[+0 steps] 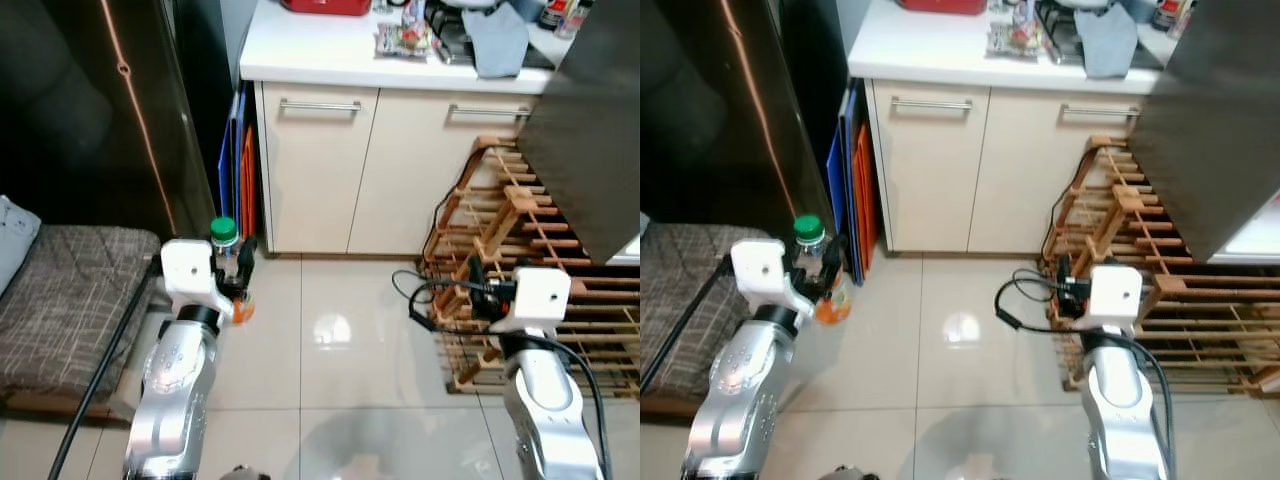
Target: Restocking fridge
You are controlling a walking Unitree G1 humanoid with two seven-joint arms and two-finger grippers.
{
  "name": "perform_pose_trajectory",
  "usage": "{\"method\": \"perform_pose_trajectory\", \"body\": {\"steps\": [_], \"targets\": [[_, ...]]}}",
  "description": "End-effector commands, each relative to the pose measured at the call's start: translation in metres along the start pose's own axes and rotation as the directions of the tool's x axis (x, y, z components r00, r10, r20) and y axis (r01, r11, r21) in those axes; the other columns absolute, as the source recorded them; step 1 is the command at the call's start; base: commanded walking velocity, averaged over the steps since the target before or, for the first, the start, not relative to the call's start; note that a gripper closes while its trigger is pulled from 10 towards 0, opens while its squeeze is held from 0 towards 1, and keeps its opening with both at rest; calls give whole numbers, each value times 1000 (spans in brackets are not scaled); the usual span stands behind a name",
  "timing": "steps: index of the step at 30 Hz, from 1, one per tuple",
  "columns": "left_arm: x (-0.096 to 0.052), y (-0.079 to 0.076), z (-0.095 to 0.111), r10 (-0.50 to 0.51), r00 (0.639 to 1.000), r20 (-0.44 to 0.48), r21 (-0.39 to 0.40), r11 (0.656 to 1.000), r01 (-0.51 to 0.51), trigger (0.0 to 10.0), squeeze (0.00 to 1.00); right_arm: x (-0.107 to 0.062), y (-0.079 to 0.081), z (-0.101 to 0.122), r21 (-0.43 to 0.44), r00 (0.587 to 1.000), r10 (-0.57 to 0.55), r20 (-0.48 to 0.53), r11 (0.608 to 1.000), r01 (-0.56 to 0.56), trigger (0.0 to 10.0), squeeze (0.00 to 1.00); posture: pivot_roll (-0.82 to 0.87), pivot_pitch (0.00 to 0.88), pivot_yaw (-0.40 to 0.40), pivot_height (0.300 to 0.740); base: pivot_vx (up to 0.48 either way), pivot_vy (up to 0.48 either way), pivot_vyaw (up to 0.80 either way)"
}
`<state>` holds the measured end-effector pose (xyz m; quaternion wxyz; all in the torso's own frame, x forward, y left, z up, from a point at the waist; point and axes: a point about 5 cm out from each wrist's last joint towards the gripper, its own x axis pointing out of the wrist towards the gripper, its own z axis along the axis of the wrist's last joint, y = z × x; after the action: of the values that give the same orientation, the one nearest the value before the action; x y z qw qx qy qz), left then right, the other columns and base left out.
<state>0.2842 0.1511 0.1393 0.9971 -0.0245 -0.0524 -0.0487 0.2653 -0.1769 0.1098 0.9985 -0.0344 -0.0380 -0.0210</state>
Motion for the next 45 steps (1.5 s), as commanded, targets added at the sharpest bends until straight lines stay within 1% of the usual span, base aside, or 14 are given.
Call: {"method": "perform_pose_trajectory", "body": {"steps": [1, 4, 8, 10, 15, 22, 27, 28, 29, 31, 32, 35, 40, 45], "targets": [[4, -4, -1, -14, 1000, -6, 18, 1000, 14, 10000, 0, 2, -1, -2, -3, 1000, -15, -19, 1000, 15, 10000, 0, -46, 0, 15, 740, 0, -480, -788], [4, -11, 0, -43, 998, -46, 0, 999, 43, 10000, 0, 6, 5, 4, -3, 1000, -1, -18, 1000, 1, 10000, 133, -61, 0, 31, 740, 0, -467, -735], [9, -14, -3, -85, 994, -63, 11, 996, 86, 10000, 0, 12, 5, 0, -3, 999, -23, -41, 1000, 23, 10000, 149, -70, 0, 45, 740, 0, -465, -731], [15, -14, -2, -128, 990, -53, 55, 990, 131, 10000, 0, 9, 3, -6, 1, 998, -27, -61, 1000, 27, 10000, 184, -74, 0, 46, 740, 0, -465, -731], [22, -11, -13, -157, 982, -102, -62, 987, 151, 10000, 0, 6, 5, -9, -31, 998, -21, -62, 999, 20, 10000, 200, -89, 0, 44, 740, 0, 0, -733], [26, -2, -23, -156, 982, -110, -54, 987, 151, 10000, 0, 3, -3, -11, -55, 997, -40, -72, 998, 36, 10000, 235, -117, 0, 37, 740, 0, 0, -731], [27, 2, -31, -130, 981, -144, -13, 992, 129, 10000, 0, 4, -10, -13, -84, 995, -63, -78, 995, 57, 10000, 239, -125, 0, 41, 740, 0, 476, -729], [27, 4, -32, -107, 983, -149, 20, 994, 111, 10000, 0, 4, -11, -14, -100, 995, -66, -80, 993, 58, 10000, 216, -126, 0, 42, 740, 0, 371, -688], [27, 4, -35, -96, 980, -173, 55, 993, 107, 10000, 0, 4, -10, -14, -110, 994, -66, -83, 992, 56, 10000, 125, -126, 0, 42, 740, 0, 0, 0], [27, 4, -38, -84, 978, -190, 94, 990, 103, 10000, 0, 5, -10, -16, -143, 993, -65, -95, 988, 51, 10000, 82, -126, 0, 42, 740, 0, 0, 0], [26, 1, -35, -113, 980, -162, 44, 992, 122, 10000, 0, 5, -9, -16, -144, 994, -61, -90, 988, 47, 10000, 43, -126, 0, 41, 740, 0, 0, 0], [24, -1, -26, -136, 987, -82, -41, 990, 133, 10000, 0, 6, -7, -13, -135, 996, -51, -72, 990, 41, 10000, 51, -125, 0, 37, 740, 266, 0, 0], [26, -5, -20, -142, 989, -42, -66, 988, 139, 10000, 0, 9, -6, -13, -163, 996, -56, -70, 986, 44, 10000, 63, -121, 0, 32, 740, 480, 0, 0], [27, -18, -15, -224, 975, -7, -60, 973, 223, 10000, 0, 14, -5, -12, -153, 997, -52, -65, 987, 42, 10000, 90, -119, 0, 34, 740, 480, 0, -278]]}}
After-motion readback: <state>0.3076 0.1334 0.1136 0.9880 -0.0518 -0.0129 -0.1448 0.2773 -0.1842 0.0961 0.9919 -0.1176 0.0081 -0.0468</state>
